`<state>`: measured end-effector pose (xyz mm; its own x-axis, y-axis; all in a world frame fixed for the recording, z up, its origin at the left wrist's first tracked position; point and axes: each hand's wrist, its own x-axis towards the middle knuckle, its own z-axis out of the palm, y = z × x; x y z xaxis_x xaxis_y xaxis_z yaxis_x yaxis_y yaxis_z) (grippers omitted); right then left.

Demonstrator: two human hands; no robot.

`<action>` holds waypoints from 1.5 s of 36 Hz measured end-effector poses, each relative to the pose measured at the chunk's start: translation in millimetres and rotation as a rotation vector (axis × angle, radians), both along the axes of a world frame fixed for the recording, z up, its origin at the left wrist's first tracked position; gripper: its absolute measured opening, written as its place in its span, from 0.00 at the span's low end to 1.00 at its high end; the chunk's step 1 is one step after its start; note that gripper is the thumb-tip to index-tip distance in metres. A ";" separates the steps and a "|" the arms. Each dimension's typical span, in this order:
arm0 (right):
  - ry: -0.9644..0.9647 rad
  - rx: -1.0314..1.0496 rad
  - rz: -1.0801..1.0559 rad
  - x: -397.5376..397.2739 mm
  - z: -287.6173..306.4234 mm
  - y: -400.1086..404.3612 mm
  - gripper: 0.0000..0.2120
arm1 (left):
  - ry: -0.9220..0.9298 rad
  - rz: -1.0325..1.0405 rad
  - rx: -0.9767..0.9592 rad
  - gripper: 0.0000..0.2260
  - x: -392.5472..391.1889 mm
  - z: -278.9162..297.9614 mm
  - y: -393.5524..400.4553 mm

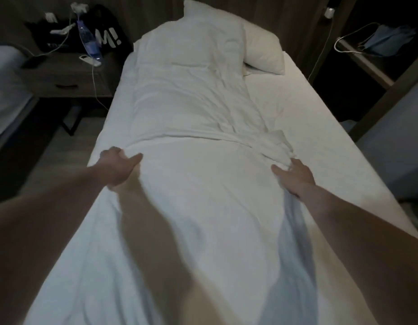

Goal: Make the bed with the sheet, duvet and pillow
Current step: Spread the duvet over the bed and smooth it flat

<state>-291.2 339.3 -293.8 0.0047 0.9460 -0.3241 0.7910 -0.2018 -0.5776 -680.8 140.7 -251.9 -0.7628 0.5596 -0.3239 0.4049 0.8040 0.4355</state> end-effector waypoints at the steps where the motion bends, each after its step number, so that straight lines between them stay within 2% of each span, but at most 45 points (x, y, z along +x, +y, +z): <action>1: -0.004 0.029 -0.024 3.0 -5.3 -1.7 0.37 | 0.008 0.067 0.054 0.39 -2.2 -6.0 -4.0; 4: 0.025 0.083 -0.146 9.0 -8.4 -1.4 0.36 | -0.051 0.240 0.188 0.43 -12.5 -15.8 -13.3; 6: -0.012 0.102 -0.181 14.0 -7.6 -0.6 0.32 | -0.061 0.237 0.143 0.40 -16.1 -17.5 -16.8; 9: -0.091 0.222 -0.102 15.0 -2.8 2.8 0.16 | 0.073 0.194 0.179 0.27 -19.8 -12.2 -15.0; 11: -0.110 0.282 -0.056 10.5 6.1 6.8 0.11 | 0.176 0.156 0.269 0.18 -22.7 -2.4 -10.9; 14: -0.018 0.314 -0.073 -6.5 29.7 15.4 0.12 | 0.236 0.160 0.412 0.20 -30.7 14.0 -1.1; 17: 0.210 0.327 -0.086 -30.1 45.4 25.7 0.15 | 0.235 0.206 0.486 0.19 -33.8 19.3 6.6; 18: 0.283 0.328 -0.050 -37.5 44.0 25.1 0.12 | 0.213 0.219 0.464 0.18 -34.6 16.1 7.7; 20: 0.291 0.333 0.149 -51.7 36.5 6.8 0.04 | 0.136 0.256 0.312 0.19 -31.3 3.1 6.8; 21: 0.257 0.295 0.259 -56.1 26.4 -5.8 0.05 | 0.112 0.270 0.222 0.21 -25.6 -3.0 5.3; 22: 0.205 0.216 0.364 -57.8 12.7 -18.8 0.13 | 0.126 0.264 0.175 0.21 -18.6 -8.2 3.7; 24: -0.001 0.093 0.514 -54.5 -13.7 -39.2 0.26 | 0.256 0.137 0.245 0.21 -3.4 -12.8 0.7; 25: -0.085 0.101 0.534 -52.4 -22.1 -47.6 0.28 | 0.338 0.000 0.313 0.22 5.2 -13.3 -1.7; 27: -0.108 0.238 0.487 -52.7 -28.9 -66.8 0.28 | 0.455 -0.294 0.414 0.29 27.5 -11.7 -9.6; 29: -0.035 0.378 0.430 -54.3 -28.2 -91.2 0.28 | 0.492 -0.492 0.406 0.32 52.4 -13.9 -23.5; 31: -0.044 0.387 0.476 -49.0 -36.1 -116.0 0.28 | 0.407 -0.589 0.241 0.35 70.2 -27.0 -39.2; 34: -0.132 0.266 0.519 -38.5 -51.6 -130.7 0.31 | 0.305 -0.617 -0.045 0.38 70.3 -65.4 -53.4; 38: -0.172 0.170 0.541 -46.2 -60.8 -123.3 0.32 | 0.236 -0.608 -0.243 0.38 75.1 -82.9 -39.7; 41: -0.119 0.160 0.541 -43.7 -53.0 -119.6 0.32 | 0.202 -0.567 -0.182 0.38 79.2 -71.6 -32.4; 43: -0.014 0.281 0.451 -27.1 -45.4 -122.1 0.32 | 0.231 -0.497 0.021 0.40 82.6 -55.6 -47.7; 45: 0.019 0.418 0.323 2.9 -39.3 -131.8 0.33 | 0.188 -0.300 0.280 0.42 89.9 -33.9 -77.7; 46: -0.012 0.467 0.265 21.3 -37.4 -138.2 0.32 | 0.136 -0.188 0.337 0.43 94.5 -23.5 -98.4; 48: -0.159 0.402 0.158 60.0 -30.3 -150.9 0.34 | 0.031 -0.028 0.252 0.49 96.9 -14.5 -144.4; 50: -0.269 0.150 0.003 96.2 -21.6 -162.6 0.43 | -0.137 0.114 0.101 0.56 96.1 -13.1 -187.7; 51: -0.276 0.013 -0.081 111.4 -17.5 -167.1 0.49 | -0.259 0.181 0.083 0.55 97.1 -12.7 -204.7; 52: -0.252 -0.117 -0.148 123.9 -15.0 -171.2 0.54 | -0.382 0.225 0.075 0.46 100.3 -12.4 -218.1; 53: -0.209 -0.216 -0.170 133.1 -11.3 -175.9 0.57 | -0.488 0.214 0.073 0.34 109.1 -8.7 -228.8; 54: -0.154 -0.277 -0.162 140.0 -8.0 -180.4 0.58 | -0.529 0.186 0.082 0.25 114.5 -8.5 -237.2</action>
<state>-151.2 158.9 -301.8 0.2167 0.8053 -0.5519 0.8095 -0.4642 -0.3594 -566.3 -96.6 -260.4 -0.5964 0.4708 -0.6501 -0.0308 0.7959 0.6046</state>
